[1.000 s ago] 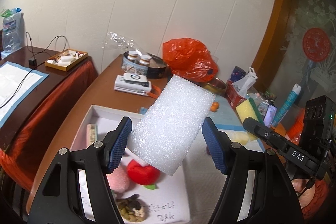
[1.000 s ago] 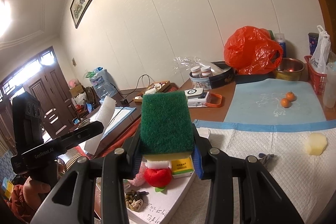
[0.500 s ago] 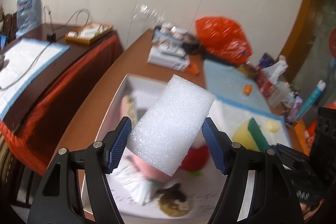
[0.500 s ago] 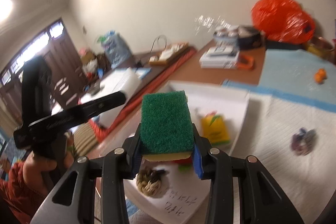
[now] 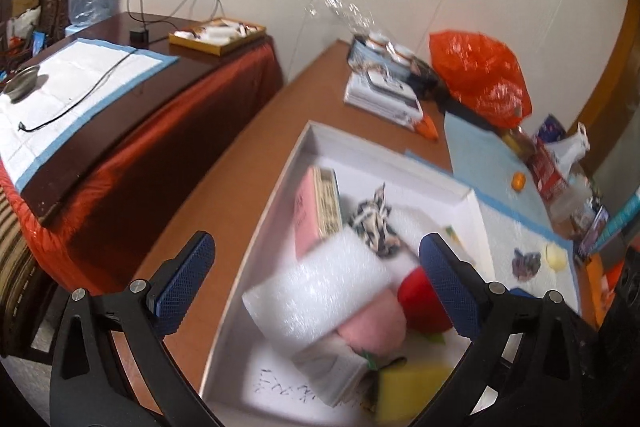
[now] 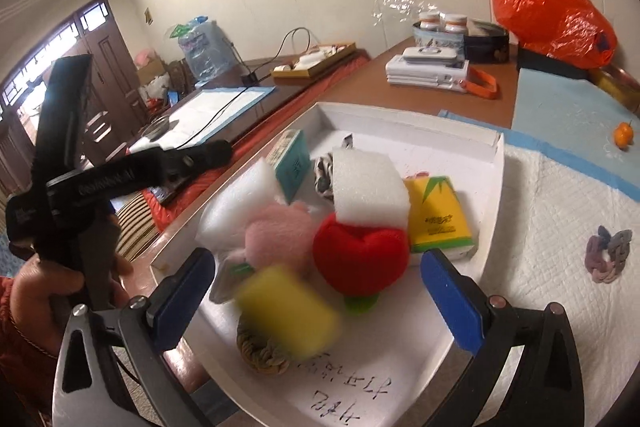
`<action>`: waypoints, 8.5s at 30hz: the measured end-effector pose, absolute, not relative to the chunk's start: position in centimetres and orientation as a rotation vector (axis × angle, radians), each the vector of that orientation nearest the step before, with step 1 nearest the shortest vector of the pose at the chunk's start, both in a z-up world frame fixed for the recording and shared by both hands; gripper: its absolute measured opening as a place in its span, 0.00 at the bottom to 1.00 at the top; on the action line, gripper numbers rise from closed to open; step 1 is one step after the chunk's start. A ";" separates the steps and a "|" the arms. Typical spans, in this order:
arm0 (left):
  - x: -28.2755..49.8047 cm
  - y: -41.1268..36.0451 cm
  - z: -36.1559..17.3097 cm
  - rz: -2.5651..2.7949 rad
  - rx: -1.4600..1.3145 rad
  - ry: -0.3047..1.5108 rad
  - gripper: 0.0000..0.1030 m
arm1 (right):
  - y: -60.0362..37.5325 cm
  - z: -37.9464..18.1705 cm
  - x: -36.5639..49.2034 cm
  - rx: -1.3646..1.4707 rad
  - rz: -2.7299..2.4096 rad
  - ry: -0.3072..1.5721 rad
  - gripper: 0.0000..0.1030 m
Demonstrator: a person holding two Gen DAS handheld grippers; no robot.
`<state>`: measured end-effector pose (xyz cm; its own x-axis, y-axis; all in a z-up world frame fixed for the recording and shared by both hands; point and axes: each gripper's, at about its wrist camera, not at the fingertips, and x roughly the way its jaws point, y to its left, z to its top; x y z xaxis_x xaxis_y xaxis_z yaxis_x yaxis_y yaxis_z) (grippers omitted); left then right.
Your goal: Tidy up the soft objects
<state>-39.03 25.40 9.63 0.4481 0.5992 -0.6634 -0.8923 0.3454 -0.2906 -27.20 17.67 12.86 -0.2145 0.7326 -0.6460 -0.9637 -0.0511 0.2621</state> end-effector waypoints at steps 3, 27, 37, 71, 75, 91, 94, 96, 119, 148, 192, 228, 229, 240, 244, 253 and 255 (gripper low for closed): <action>-39.4 25.3 10.2 1.032 -0.690 0.470 1.00 | 17.4 13.4 -27.2 -0.389 1.626 0.745 1.00; -29.8 18.0 17.1 0.863 -0.638 0.347 1.00 | 9.9 16.8 -17.7 -0.138 1.491 0.616 1.00; -21.0 14.3 18.0 0.741 -0.582 0.382 1.00 | 5.3 17.0 -10.4 -0.061 1.388 0.609 1.00; -0.3 17.0 1.5 0.651 -0.396 0.939 0.94 | 10.5 7.0 8.8 -0.320 1.018 0.811 1.00; 0.0 17.2 0.8 0.639 -0.391 0.937 0.66 | 11.6 5.7 8.5 -0.394 1.000 0.827 0.98; -4.1 15.4 9.0 0.592 -0.422 0.696 0.31 | 7.8 13.5 5.4 -0.136 1.154 0.703 0.57; -5.8 14.4 11.9 0.592 -0.417 0.624 0.31 | 7.0 15.7 3.6 -0.076 1.207 0.669 0.58; -6.9 13.9 13.3 0.592 -0.420 0.583 0.31 | 6.4 17.1 2.3 -0.047 1.246 0.644 0.58; -18.9 11.6 19.6 0.660 -0.452 0.371 0.31 | 4.5 21.6 -7.8 -0.010 1.416 0.510 0.58; -27.7 13.8 20.4 0.762 -0.483 0.301 0.31 | 8.0 22.2 -13.9 -0.037 1.511 0.494 0.58; -35.3 22.9 16.7 0.877 -0.573 0.377 0.31 | 15.5 19.0 -22.1 -0.168 1.628 0.584 0.58; -35.0 30.8 13.6 0.806 -0.611 0.462 1.00 | 19.4 14.5 -28.9 -0.329 1.532 0.577 1.00; -35.3 30.5 14.0 0.811 -0.604 0.452 1.00 | 19.2 14.7 -28.8 -0.314 1.529 0.568 1.00; -36.5 24.0 19.6 0.902 -0.510 0.336 1.00 | 15.2 17.8 -26.0 -0.102 1.567 0.440 1.00; -35.6 21.4 20.8 0.994 -0.450 0.366 1.00 | 13.3 18.8 -24.7 -0.063 1.571 0.405 1.00; -33.8 15.9 22.3 1.262 -0.314 0.373 1.00 | 9.0 21.2 -22.4 -0.091 1.436 0.283 1.00; -33.6 15.0 22.1 1.276 -0.358 0.373 1.00 | 8.3 21.5 -21.3 -0.082 1.424 0.284 1.00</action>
